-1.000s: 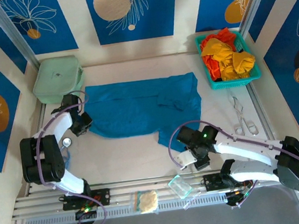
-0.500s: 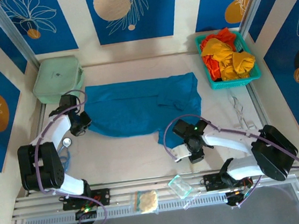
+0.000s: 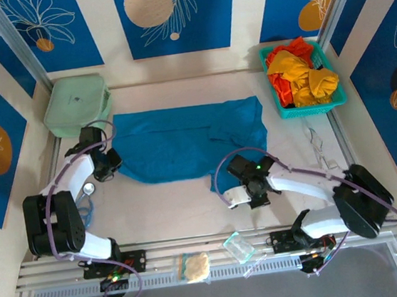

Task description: Fold and stack the t-shirts

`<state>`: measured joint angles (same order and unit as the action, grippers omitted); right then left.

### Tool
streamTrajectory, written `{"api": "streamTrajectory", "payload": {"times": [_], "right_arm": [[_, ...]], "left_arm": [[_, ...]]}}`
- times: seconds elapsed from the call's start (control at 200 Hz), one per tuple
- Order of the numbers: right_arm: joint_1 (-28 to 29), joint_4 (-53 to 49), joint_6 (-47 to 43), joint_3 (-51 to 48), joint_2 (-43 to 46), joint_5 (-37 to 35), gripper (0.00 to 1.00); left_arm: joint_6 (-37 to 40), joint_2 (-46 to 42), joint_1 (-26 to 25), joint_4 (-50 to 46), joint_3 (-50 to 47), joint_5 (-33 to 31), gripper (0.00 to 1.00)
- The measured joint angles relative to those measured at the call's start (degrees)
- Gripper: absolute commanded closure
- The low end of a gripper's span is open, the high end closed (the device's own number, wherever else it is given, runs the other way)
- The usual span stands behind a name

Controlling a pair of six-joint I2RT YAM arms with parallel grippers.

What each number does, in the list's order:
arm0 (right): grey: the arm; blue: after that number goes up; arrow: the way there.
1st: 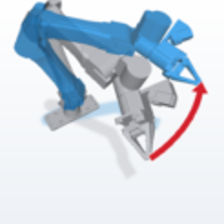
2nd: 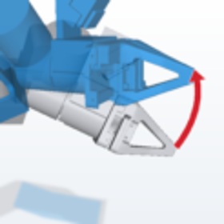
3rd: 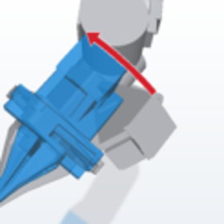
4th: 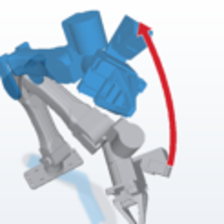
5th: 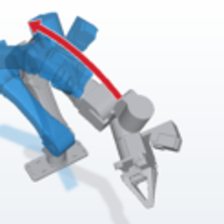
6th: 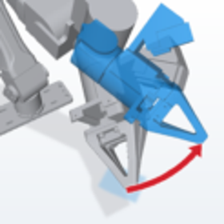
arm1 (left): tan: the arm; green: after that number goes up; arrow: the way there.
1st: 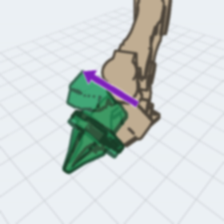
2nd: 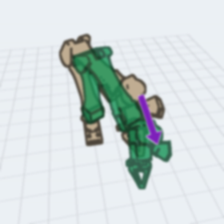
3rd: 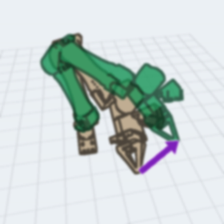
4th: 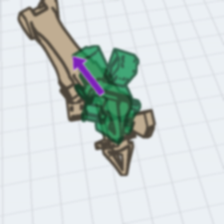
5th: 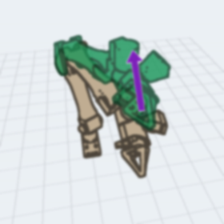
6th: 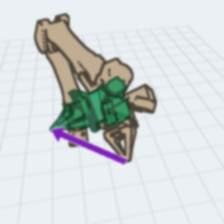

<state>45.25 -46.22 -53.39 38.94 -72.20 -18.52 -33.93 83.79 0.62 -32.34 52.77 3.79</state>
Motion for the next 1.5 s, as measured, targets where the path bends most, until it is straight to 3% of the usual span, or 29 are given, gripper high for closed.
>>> {"api": "streamTrajectory", "payload": {"times": [0.315, 0.565, 0.8, 1.086, 1.501], "right_arm": [[6.4, -18.3, 5.9, 1.2, 21.9, -3.8, 1.00], [8.3, -26.6, 9.5, 3.4, 29.0, -7.0, 1.00], [3.7, -20.9, 12.3, 7.8, 20.2, -11.6, 1.00], [-5.7, -9.2, 10.6, 17.0, 7.7, -14.6, 1.00], [-18.6, 0.4, 3.2, 25.7, -5.8, -12.7, 1.00]], "left_arm": [[-0.3, -6.5, 0.0, -2.8, -6.0, 0.3, 1.00], [-2.2, -13.8, 0.0, -7.6, -8.1, 0.3, 1.00], [-1.9, -12.9, 0.0, -13.3, -0.7, -0.4, 1.00], [-0.4, -1.8, 0.0, -13.8, 12.5, -1.4, 1.00], [1.5, 14.9, -0.2, -13.6, 23.8, -2.9, 1.00]]}}
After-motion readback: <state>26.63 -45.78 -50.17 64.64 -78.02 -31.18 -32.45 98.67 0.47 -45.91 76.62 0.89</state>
